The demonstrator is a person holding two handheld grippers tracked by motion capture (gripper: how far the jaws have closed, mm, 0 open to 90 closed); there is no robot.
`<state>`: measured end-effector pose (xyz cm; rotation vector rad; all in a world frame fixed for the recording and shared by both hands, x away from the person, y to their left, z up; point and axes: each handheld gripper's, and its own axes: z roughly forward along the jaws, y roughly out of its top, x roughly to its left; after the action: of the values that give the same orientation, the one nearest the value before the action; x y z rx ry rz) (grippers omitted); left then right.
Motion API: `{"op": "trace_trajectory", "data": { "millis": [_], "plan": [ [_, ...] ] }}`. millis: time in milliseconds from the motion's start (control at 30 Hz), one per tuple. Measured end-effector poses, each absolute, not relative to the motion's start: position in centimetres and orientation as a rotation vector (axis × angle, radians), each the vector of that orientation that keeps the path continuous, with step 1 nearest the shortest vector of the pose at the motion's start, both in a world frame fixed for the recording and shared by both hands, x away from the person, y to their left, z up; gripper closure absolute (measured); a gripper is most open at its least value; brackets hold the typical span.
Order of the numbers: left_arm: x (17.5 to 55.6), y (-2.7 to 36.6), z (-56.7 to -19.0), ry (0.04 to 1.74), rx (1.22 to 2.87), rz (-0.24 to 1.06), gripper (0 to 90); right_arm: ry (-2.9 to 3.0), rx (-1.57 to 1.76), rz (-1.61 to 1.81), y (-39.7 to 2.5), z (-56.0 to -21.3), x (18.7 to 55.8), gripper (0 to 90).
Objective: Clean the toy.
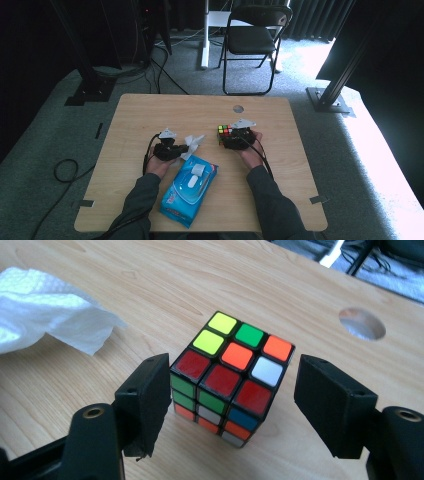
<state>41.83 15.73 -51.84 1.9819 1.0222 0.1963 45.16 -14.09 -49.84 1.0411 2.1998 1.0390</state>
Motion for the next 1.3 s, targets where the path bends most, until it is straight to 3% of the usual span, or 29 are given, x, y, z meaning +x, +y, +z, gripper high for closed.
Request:
{"op": "trace_trajectory", "data": {
  "millis": [233,1067,1300],
  "plan": [
    [41.8,15.7,-51.9,1.023,1.982,0.195,86.8,2.288,0.9,1.009,-14.1,-49.8,45.7,28.1],
    [41.8,15.7,-51.7,1.018,1.977,0.191,86.9,2.379,0.911,1.019,-14.2,-50.5,49.0,17.6],
    [41.8,15.8,-51.7,1.018,1.973,0.192,86.8,2.422,0.922,0.992,-14.0,-51.1,49.7,21.9]
  ]
}}
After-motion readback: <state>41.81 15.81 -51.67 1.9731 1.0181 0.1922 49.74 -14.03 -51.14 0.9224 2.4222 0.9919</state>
